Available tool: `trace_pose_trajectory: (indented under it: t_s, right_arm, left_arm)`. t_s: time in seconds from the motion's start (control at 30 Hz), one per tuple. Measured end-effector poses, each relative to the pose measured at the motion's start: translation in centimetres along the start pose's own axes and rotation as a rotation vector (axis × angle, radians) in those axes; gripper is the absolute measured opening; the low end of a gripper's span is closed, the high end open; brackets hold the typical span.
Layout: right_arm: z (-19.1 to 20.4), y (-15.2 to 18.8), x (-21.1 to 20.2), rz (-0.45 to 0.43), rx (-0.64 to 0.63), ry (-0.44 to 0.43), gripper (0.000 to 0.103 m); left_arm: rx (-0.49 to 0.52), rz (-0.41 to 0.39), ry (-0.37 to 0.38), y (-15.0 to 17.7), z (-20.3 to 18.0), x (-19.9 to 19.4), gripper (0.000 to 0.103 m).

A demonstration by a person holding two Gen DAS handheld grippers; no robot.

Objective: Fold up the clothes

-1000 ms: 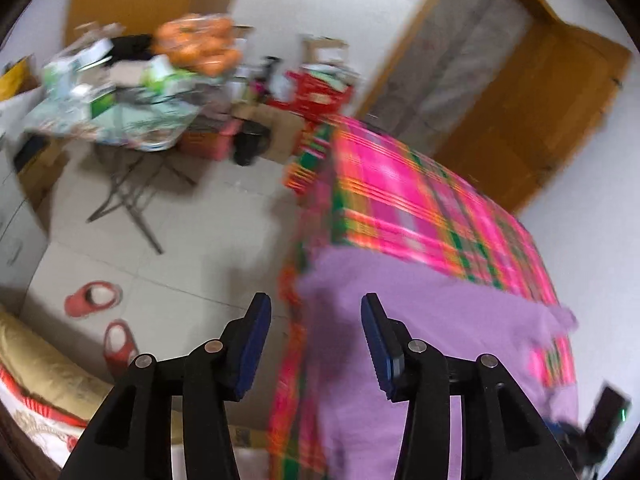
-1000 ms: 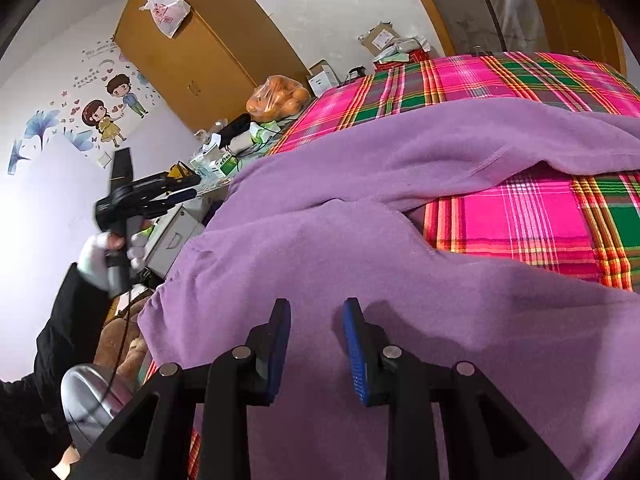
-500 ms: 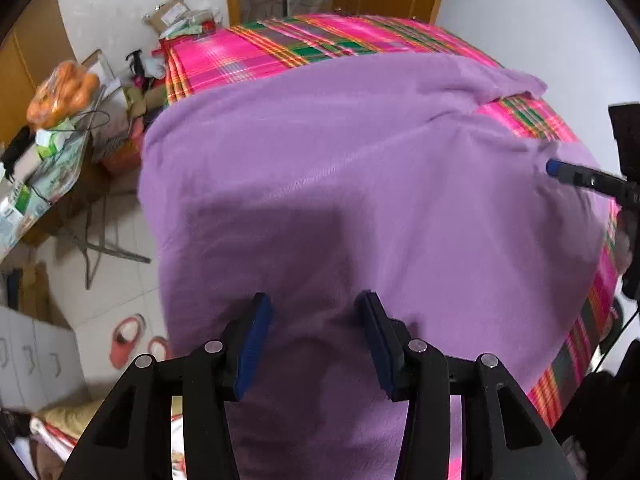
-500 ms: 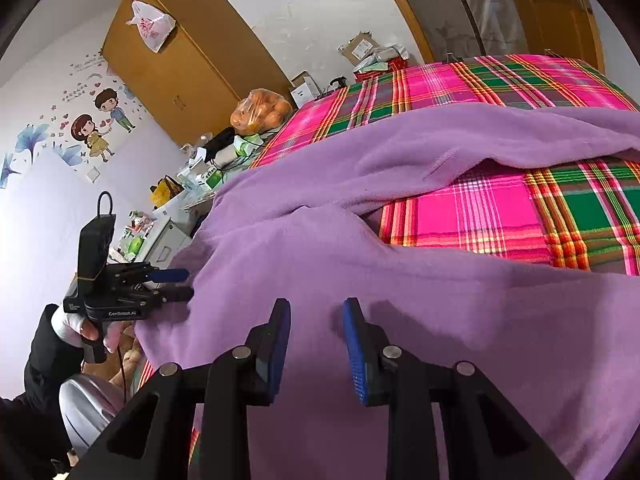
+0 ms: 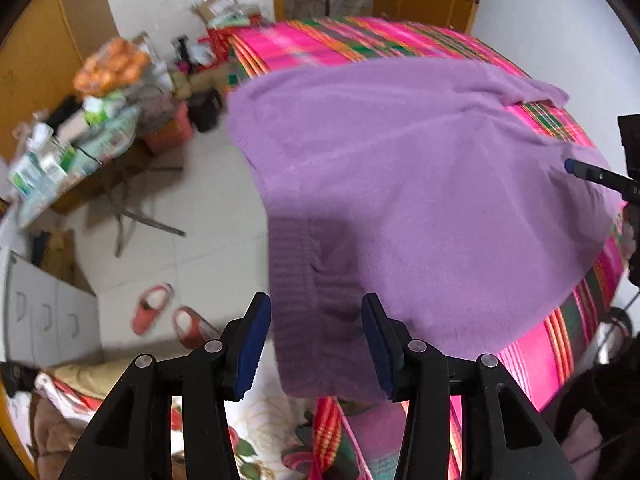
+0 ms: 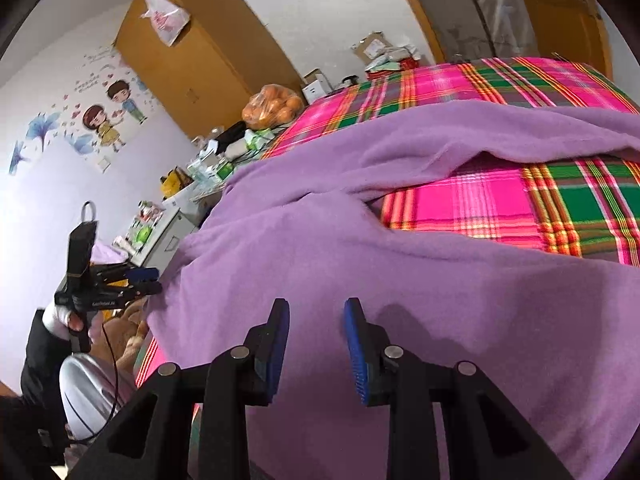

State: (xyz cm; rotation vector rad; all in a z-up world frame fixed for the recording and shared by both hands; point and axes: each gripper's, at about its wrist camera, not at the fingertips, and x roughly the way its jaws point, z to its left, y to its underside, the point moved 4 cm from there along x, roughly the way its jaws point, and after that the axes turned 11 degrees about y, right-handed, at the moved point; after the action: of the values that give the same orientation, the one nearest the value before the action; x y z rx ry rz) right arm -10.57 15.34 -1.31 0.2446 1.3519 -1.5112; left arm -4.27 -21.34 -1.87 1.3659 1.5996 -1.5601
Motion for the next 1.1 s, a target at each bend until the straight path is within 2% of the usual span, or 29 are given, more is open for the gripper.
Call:
trace_pose_trajectory:
  t_s: [0.17,0.27,0.33,0.5,0.6,0.67,0.77,0.87,0.93,1.1]
  right_arm:
    - [1.6,0.4,-0.1,0.007,-0.081,-0.01,0.03]
    - [2.5,1.2,-0.3,0.019,-0.154,-0.02,0.03]
    - [3.2,1.7,-0.5,0.026,-0.205,-0.028,0.03]
    - [4.8,3.0,-1.0,0.044,-0.332,-0.047,0.03]
    - [6.2,4.2,-1.1,0.065,-0.43,-0.055,0.037]
    - [7.3,5.2,-1.0,0.077,-0.498,-0.062,0.038]
    - [8.5,6.2,-0.7,0.092,-0.568,-0.07,0.038]
    - [9.6,7.1,-0.1,0.108,-0.639,-0.057,0.038]
    - [9.8,7.7,0.3,0.111,-0.681,-0.029,0.038]
    - [10.4,8.7,0.5,0.098,-0.767,0.024,0.037]
  left_arm:
    - [0.004,0.065,0.031,1.1,0.2,1.0,0.049]
    - [0.024,0.074,0.022,1.7,-0.2,1.0,0.037]
    - [0.02,0.07,-0.009,1.9,0.2,0.6,0.036]
    - [0.02,0.004,-0.095,1.3,0.0,-1.9,0.036]
    - [0.025,-0.058,-0.148,0.4,-0.8,-3.8,0.036]
    - [0.032,-0.103,-0.162,-0.3,-1.6,-5.2,0.036]
    - [0.042,-0.187,-0.101,-2.1,-3.7,-6.7,0.036]
    - [0.048,-0.225,-0.009,-4.1,-6.2,-6.1,0.036]
    - [0.053,-0.204,0.033,-5.2,-7.8,-4.6,0.036]
    - [0.104,-0.099,0.041,-5.1,-10.2,-1.0,0.036]
